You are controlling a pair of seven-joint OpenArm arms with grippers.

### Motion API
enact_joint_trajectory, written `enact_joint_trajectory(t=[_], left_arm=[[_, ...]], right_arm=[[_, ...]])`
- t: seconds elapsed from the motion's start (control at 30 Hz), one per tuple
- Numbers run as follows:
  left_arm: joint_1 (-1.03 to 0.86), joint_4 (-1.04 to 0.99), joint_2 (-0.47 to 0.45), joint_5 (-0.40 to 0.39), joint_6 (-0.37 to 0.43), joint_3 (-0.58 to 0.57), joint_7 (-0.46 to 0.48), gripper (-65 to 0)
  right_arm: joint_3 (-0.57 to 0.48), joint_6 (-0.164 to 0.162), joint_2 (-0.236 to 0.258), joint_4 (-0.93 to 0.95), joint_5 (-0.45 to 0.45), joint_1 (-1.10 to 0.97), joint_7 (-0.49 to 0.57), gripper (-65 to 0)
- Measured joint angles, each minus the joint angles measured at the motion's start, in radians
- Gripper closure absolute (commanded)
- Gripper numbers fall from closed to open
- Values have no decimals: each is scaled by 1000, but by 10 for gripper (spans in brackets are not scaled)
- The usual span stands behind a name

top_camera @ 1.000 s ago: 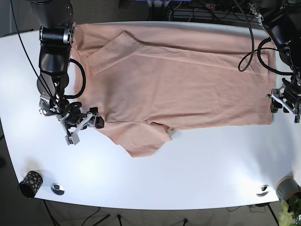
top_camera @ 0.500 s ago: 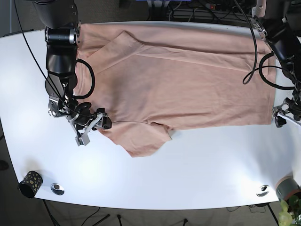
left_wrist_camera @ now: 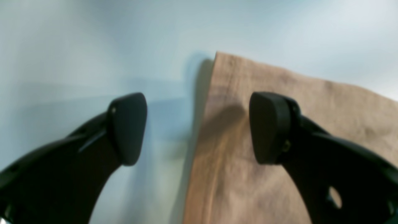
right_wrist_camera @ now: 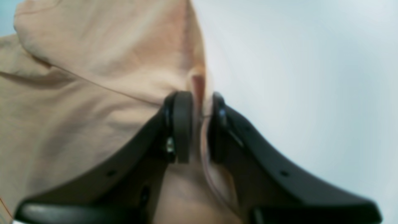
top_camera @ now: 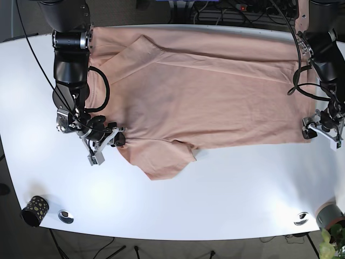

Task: Fold the T-shirt properly
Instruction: 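Grasp the hem with both grippers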

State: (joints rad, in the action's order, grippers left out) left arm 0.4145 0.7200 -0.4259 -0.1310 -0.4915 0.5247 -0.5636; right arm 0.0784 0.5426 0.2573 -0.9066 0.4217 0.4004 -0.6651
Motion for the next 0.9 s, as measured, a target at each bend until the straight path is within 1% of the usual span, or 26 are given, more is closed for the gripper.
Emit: enact_joint_trajectory(t=[0.07, 0.23, 0.33, 0.4, 0.5, 0.53, 0.8, 0.9], left_arm=[[9, -28, -5, -1, -17, -1, 17, -453], [10, -45, -10, -8, -56, -68, 49, -353], [10, -47, -8, -17, -78, -113, 75, -258], [10, -48, -7, -18, -78, -154, 95, -160], [12, -49, -5, -19, -78, -193, 114, -39], [12, -49, -2, -19, -78, -201, 122, -13], [8, -43, 1, -22, -82, -207, 131, -4], [-11, 9, 5, -20, -97, -196, 90, -4]], right_arm=[[0, 0, 0, 0, 0, 0, 0, -94], [0, 0, 0, 0, 0, 0, 0, -94], [0, 0, 0, 0, 0, 0, 0, -94], [0, 0, -1, 0, 0, 0, 0, -92], [0, 0, -2, 0, 0, 0, 0, -87], [0, 0, -3, 0, 0, 0, 0, -87], [0, 0, -2, -2, 0, 0, 0, -84], [0, -2, 0, -44, -5, -14, -14, -36]])
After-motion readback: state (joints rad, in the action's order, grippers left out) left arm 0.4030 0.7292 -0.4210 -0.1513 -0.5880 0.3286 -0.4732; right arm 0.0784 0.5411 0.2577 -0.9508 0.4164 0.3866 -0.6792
